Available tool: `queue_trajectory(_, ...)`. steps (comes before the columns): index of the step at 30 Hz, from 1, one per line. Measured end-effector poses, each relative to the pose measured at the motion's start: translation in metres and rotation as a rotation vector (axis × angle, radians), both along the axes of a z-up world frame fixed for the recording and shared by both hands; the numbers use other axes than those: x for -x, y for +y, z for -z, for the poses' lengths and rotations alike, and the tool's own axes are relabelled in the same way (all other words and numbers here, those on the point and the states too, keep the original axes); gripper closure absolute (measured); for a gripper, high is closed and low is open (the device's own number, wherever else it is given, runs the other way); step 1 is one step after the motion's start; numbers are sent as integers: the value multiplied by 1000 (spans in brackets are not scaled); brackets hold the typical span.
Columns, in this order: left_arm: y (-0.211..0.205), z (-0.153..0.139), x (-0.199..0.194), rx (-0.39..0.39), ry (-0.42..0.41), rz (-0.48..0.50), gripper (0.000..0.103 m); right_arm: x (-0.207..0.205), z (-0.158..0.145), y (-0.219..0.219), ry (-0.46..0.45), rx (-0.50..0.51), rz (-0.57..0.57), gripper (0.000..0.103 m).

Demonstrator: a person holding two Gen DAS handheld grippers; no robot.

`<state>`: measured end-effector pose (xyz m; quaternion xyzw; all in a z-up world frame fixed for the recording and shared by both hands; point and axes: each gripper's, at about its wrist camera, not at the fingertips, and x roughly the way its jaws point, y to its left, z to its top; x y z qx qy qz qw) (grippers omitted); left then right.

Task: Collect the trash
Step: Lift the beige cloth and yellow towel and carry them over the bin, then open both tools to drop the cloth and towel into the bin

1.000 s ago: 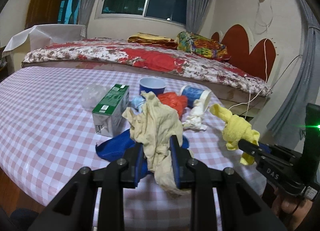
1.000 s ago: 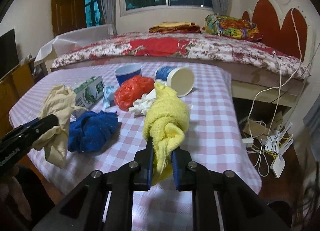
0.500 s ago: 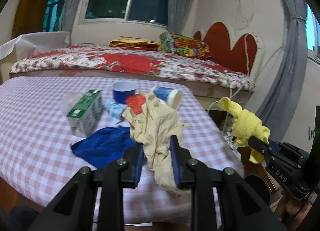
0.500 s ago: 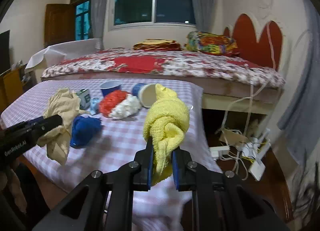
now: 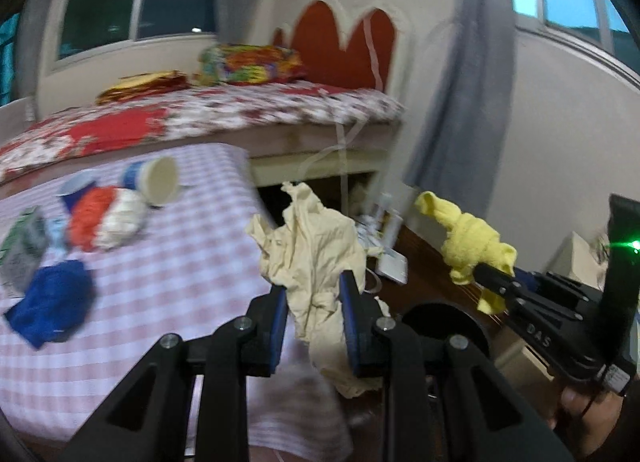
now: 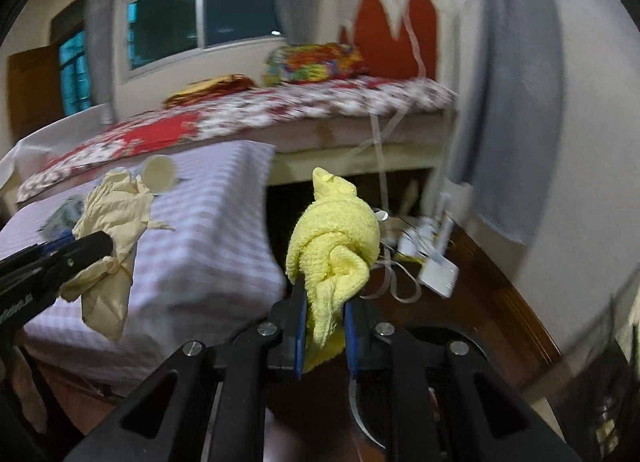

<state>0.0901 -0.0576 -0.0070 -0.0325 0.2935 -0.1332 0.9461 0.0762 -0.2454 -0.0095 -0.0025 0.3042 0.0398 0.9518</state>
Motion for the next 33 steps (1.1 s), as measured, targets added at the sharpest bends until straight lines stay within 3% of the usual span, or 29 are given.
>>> queue_trajectory(14, -80, 37, -21, 21, 96, 218, 77, 10, 48, -78, 141, 47, 200, 86)
queue_trajectory(26, -126, 76, -47, -17, 185, 333, 77, -7, 83, -111, 260, 27, 225, 86)
queue_trajectory(33, -151, 100, -60, -42, 247, 371, 77, -20, 123, -127, 372, 10, 246, 86)
